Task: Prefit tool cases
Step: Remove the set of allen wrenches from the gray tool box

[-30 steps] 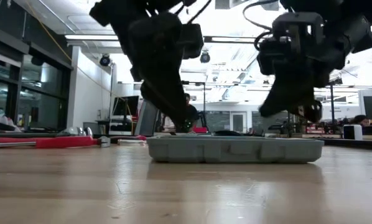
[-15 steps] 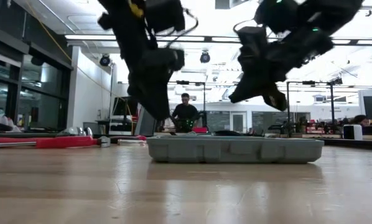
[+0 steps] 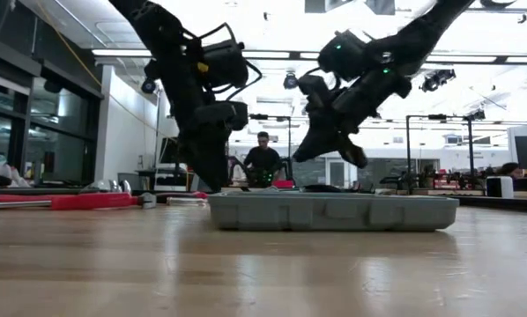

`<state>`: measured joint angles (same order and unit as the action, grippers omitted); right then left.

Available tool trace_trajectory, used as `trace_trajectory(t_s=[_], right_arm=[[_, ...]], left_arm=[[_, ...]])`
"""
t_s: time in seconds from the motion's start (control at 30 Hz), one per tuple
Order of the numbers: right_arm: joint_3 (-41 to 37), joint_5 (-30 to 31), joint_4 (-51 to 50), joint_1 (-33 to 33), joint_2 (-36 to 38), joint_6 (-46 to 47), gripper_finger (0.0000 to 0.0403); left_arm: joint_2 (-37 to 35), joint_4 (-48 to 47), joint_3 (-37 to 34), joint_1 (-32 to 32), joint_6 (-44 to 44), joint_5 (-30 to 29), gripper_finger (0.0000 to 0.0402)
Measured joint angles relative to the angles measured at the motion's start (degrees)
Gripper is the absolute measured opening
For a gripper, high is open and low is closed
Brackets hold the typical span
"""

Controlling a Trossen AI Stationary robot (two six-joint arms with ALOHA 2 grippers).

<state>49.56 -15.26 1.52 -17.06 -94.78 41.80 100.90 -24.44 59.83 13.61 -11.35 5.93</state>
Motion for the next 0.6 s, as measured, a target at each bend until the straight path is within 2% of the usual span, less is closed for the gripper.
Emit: trace_trajectory(t_s=[0.13, 0.3, 0.47, 0.6], right_arm=[[3.2, -0.4, -1.2, 0.4, -4.2, -1.3, 0.0017], [6.8, -1.4, -4.3, 0.7, -8.6, -1.4, 0.0068], [7.9, -1.7, -5.5, 0.5, -9.1, -1.8, 0.0113], [8.9, -1.8, -9.6, 0.1, -8.9, -1.9, 0.0118]], left_arm=[[0.0, 1.4, -0.1, 1.8, 1.5, 1.5, 0.0209], [0.0, 1.6, -0.1, 2.6, 3.4, 2.1, 0.0209], [0.0, 1.7, -0.1, 2.6, 3.5, 2.1, 0.0209], [0.0, 1.5, -0.1, 2.6, 3.5, 2.1, 0.0209]])
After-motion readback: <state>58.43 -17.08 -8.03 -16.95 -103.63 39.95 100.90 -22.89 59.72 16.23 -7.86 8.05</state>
